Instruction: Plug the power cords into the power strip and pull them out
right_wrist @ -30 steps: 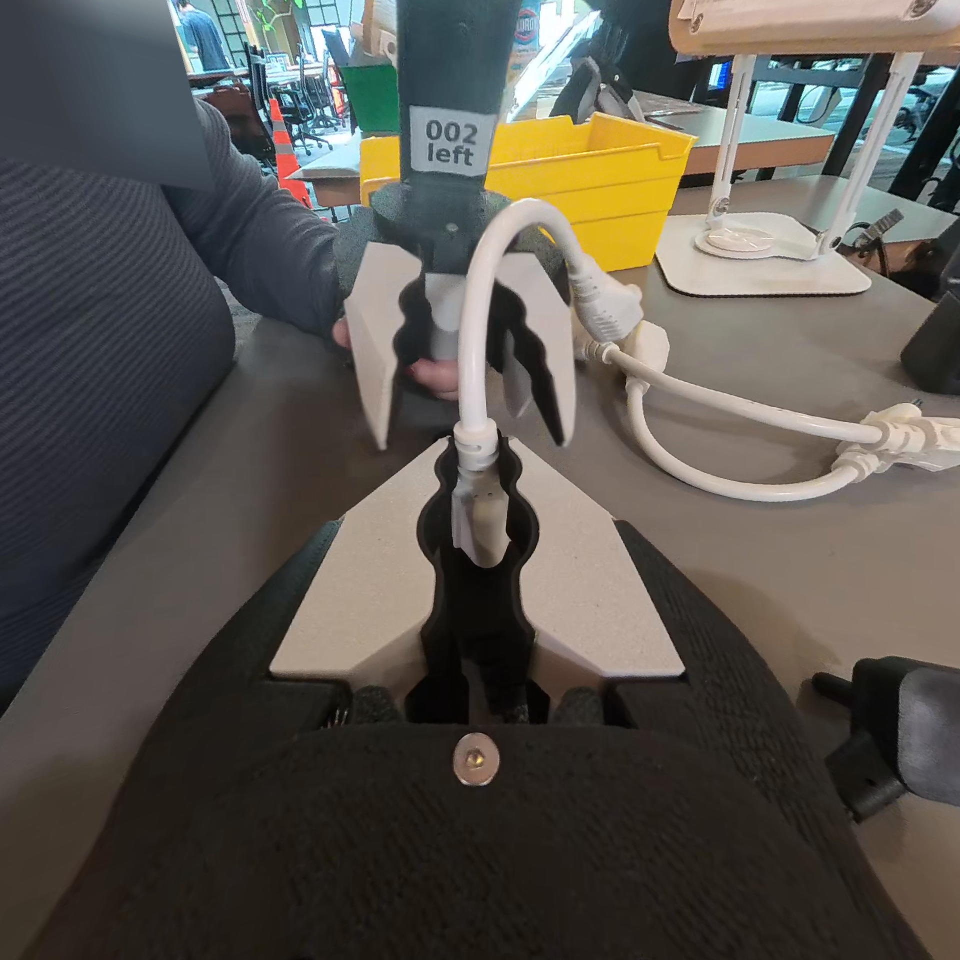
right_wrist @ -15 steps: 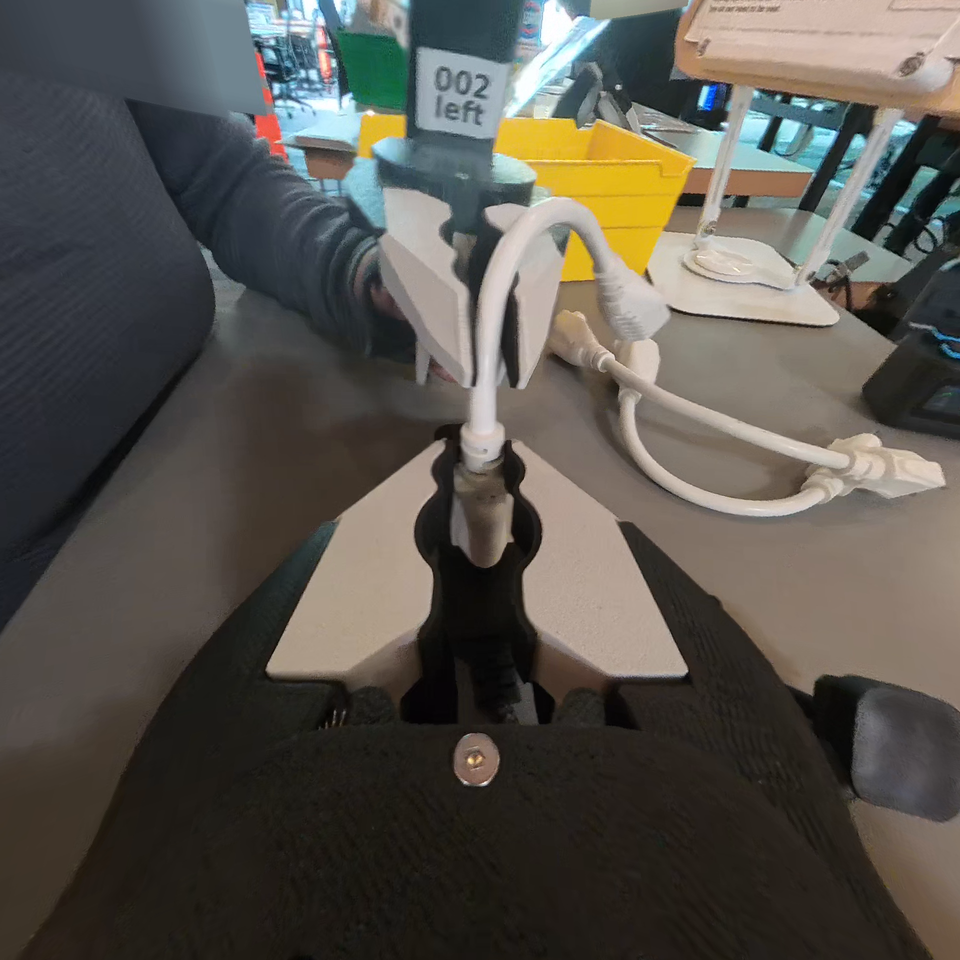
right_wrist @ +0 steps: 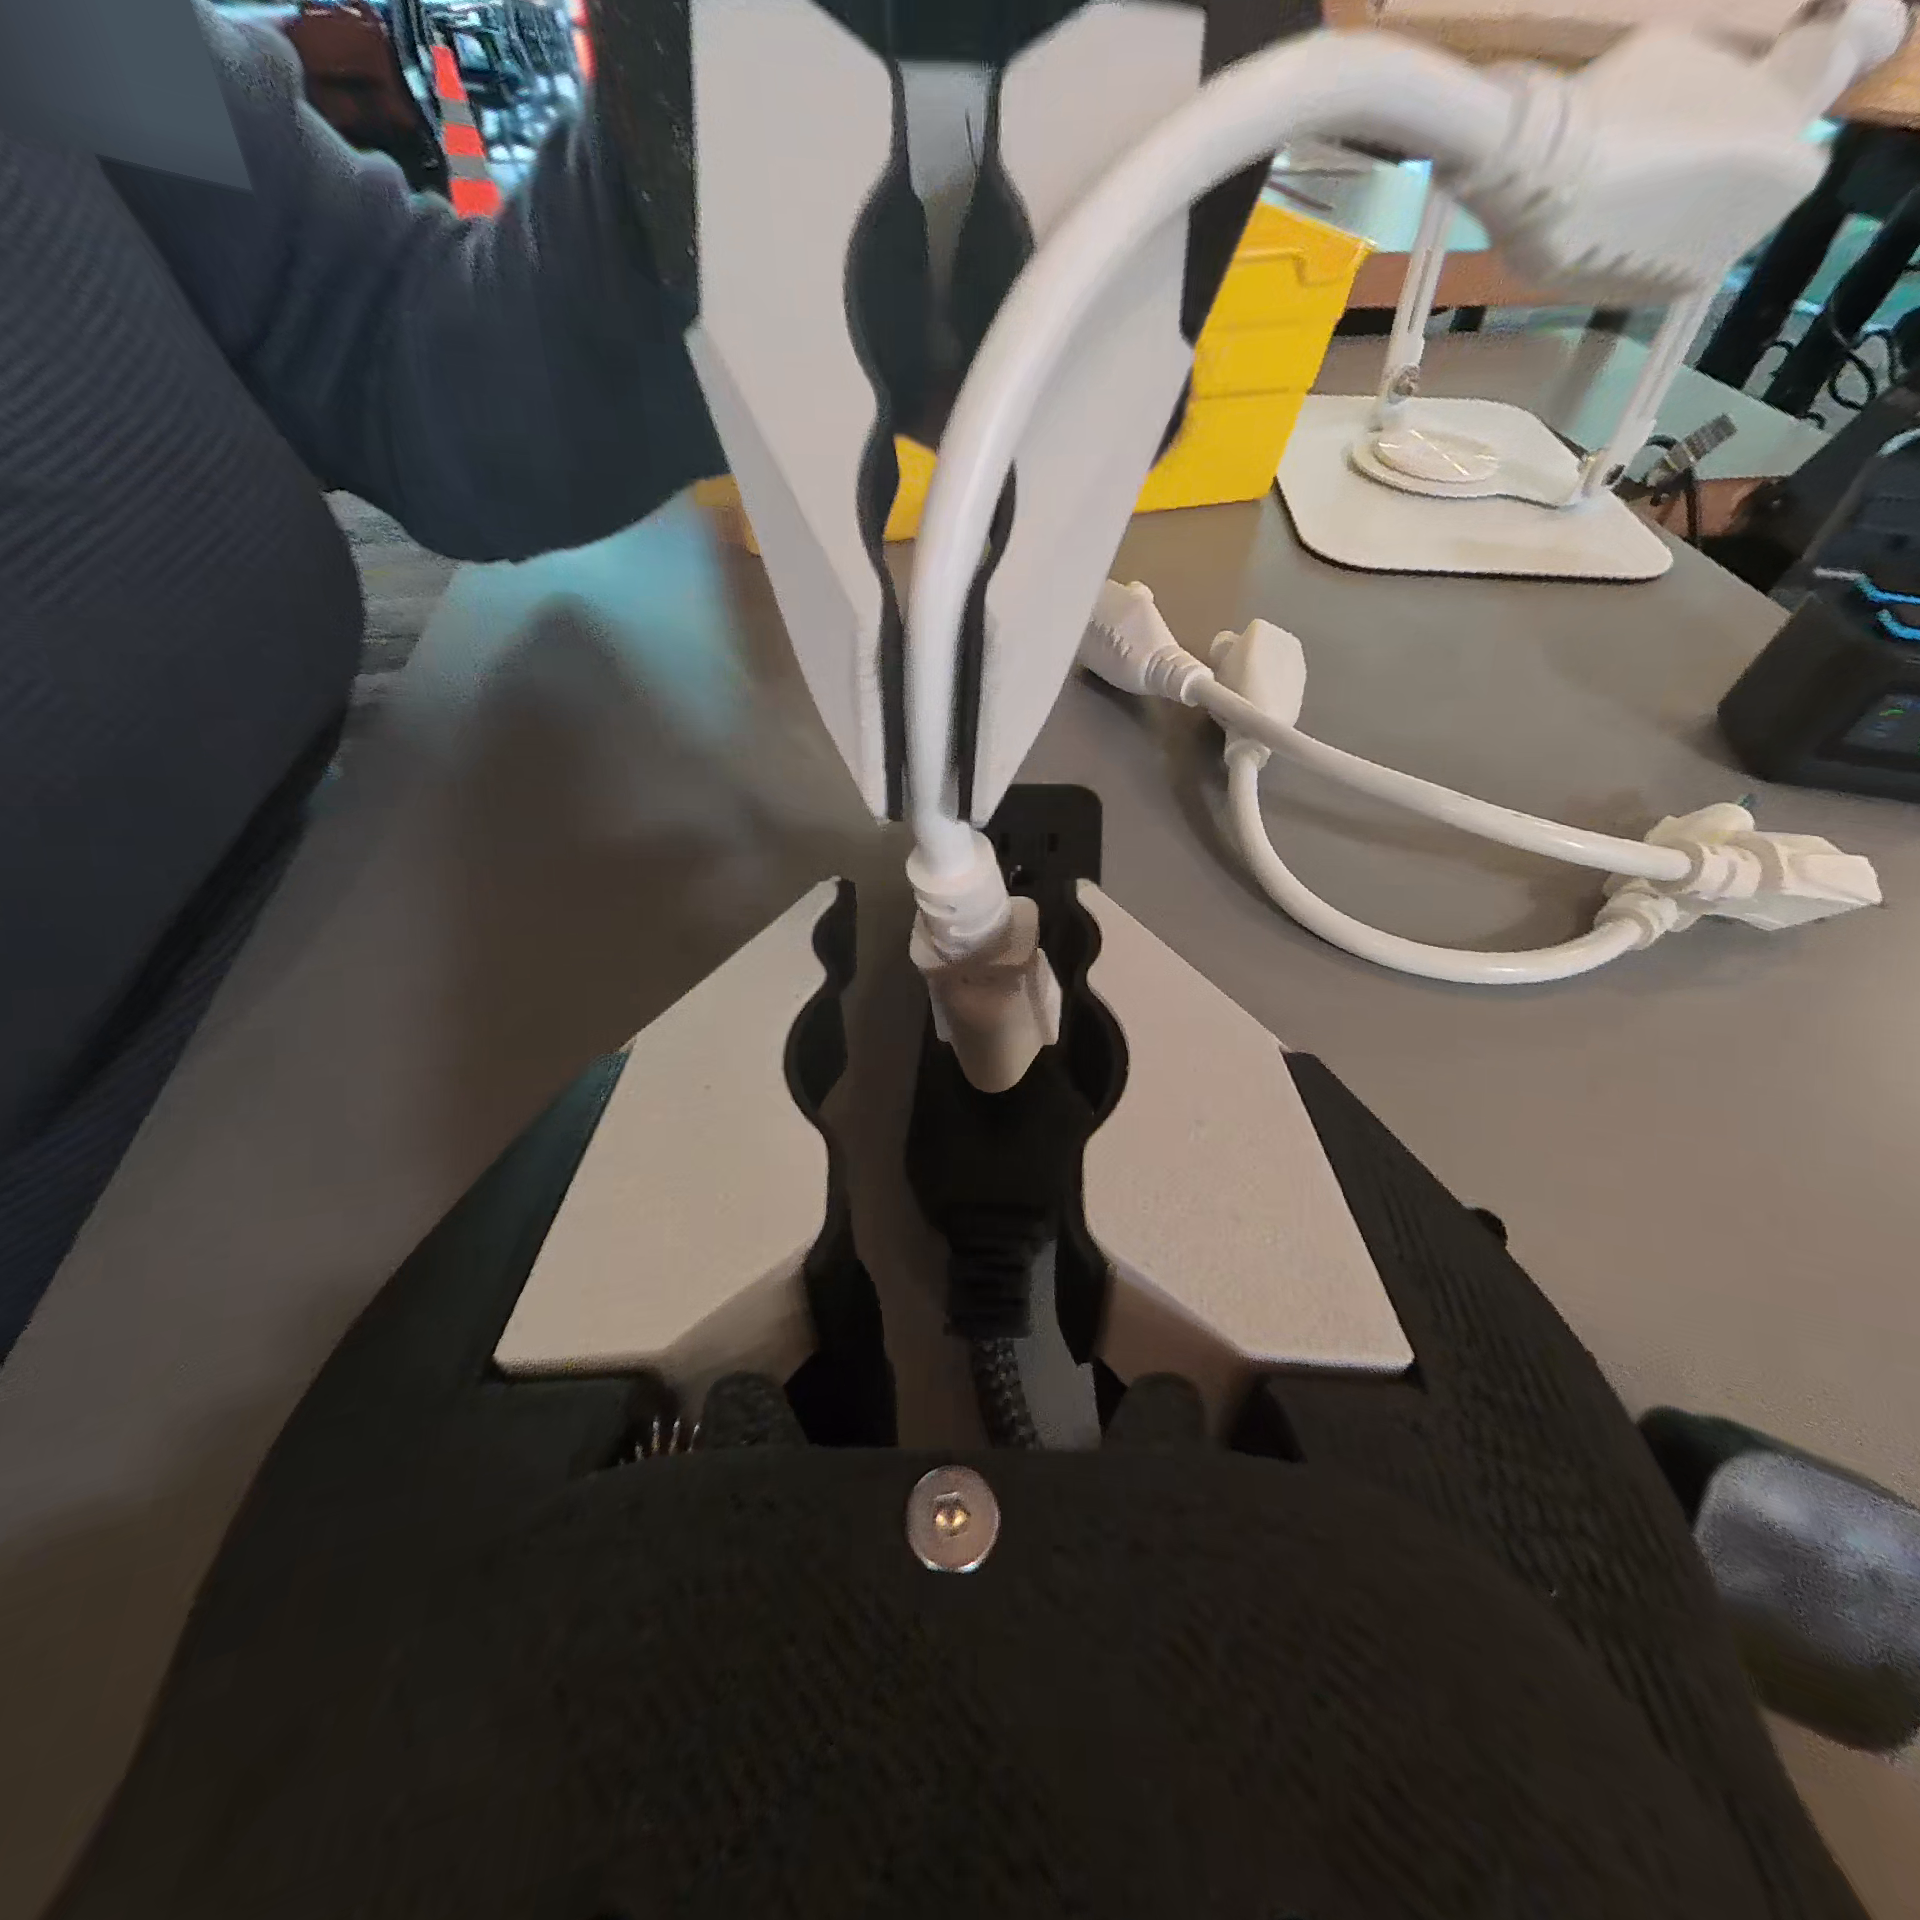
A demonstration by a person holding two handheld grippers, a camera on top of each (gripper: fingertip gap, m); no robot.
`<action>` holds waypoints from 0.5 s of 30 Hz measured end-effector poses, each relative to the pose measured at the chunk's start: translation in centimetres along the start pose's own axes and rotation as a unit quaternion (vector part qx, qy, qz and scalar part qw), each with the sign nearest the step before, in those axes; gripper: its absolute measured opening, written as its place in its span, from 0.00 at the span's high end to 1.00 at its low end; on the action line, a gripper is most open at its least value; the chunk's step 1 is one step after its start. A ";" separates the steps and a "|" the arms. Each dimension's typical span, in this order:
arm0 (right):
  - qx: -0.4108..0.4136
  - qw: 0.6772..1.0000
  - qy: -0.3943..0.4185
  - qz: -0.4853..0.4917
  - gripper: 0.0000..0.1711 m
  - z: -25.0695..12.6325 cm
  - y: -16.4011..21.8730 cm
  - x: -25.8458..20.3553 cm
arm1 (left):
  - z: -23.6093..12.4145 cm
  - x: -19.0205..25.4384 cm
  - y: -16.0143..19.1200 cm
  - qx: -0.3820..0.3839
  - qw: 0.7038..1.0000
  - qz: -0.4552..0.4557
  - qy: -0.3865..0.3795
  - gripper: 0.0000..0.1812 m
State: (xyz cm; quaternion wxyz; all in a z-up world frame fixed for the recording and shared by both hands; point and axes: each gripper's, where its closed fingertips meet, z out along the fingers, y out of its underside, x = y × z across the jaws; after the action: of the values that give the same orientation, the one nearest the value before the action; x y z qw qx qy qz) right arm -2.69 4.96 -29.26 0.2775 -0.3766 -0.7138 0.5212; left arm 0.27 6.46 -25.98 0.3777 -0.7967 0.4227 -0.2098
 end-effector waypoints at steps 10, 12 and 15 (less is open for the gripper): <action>-0.013 0.999 0.043 -0.009 0.85 1.2 -0.3 0.8 | -0.4 -0.2 0.8 -0.062 0.998 0.005 0.026 0.96; -0.018 0.999 0.047 -0.010 0.86 1.3 0.0 0.9 | -0.5 -0.1 1.0 -0.083 0.996 0.012 0.031 0.96; -0.032 0.999 0.042 -0.003 0.86 1.4 0.1 0.8 | -0.6 0.0 1.2 -0.123 0.991 0.030 0.035 0.96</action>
State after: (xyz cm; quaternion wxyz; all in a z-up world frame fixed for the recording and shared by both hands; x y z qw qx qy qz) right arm -4.24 4.92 -29.78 0.2963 -0.4045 -0.7191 0.4811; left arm -0.73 5.76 -26.58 0.2683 -0.8159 0.4822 -0.1725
